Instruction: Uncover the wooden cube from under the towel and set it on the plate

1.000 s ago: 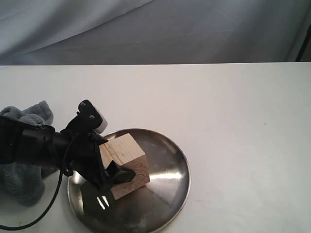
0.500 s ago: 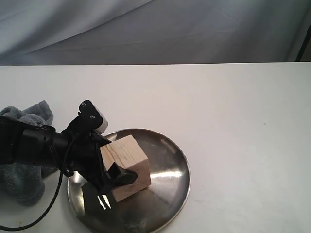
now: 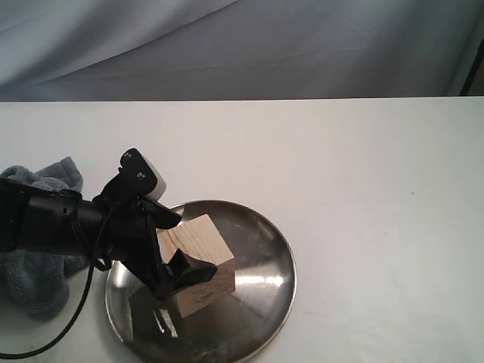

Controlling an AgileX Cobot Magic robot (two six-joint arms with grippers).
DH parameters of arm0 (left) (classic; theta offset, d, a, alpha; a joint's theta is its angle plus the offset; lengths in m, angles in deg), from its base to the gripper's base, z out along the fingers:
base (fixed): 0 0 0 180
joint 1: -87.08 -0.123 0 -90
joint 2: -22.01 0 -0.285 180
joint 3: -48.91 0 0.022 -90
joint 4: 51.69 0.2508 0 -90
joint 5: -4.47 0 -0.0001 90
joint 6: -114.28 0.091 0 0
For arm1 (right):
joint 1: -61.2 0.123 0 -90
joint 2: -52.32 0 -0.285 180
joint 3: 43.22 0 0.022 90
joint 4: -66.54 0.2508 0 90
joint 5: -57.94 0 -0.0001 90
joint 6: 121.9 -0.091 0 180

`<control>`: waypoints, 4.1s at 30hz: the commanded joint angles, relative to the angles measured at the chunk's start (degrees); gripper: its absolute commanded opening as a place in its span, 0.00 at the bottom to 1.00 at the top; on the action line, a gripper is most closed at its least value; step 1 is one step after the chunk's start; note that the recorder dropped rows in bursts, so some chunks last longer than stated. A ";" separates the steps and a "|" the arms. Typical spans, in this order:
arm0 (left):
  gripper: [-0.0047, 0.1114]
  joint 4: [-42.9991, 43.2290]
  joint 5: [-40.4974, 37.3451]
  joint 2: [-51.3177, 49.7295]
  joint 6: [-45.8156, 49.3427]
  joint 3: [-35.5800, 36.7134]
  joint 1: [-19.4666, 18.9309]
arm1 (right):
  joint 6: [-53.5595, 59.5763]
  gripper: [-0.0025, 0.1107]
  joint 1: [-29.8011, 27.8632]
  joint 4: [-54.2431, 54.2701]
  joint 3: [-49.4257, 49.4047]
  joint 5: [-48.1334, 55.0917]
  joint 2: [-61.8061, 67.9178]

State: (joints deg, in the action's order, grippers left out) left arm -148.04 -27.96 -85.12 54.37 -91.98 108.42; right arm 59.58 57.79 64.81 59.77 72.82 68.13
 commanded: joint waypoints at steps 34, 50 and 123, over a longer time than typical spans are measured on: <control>0.36 -3.59 17.44 46.62 -6.13 -0.25 0.27 | 0.04 0.02 0.11 -0.22 -0.21 -0.37 -0.32; 0.04 -3.59 17.41 49.33 -5.86 -0.25 0.27 | 0.04 0.02 0.11 -0.22 -0.21 -0.37 -0.32; 0.05 82.41 25.14 95.35 -113.01 30.48 -18.02 | 0.04 0.02 0.11 -0.22 -0.21 -0.37 -0.32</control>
State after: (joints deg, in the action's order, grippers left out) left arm -84.18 -2.74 9.96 -39.50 -62.04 90.46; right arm 59.58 57.79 64.81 59.77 72.82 68.13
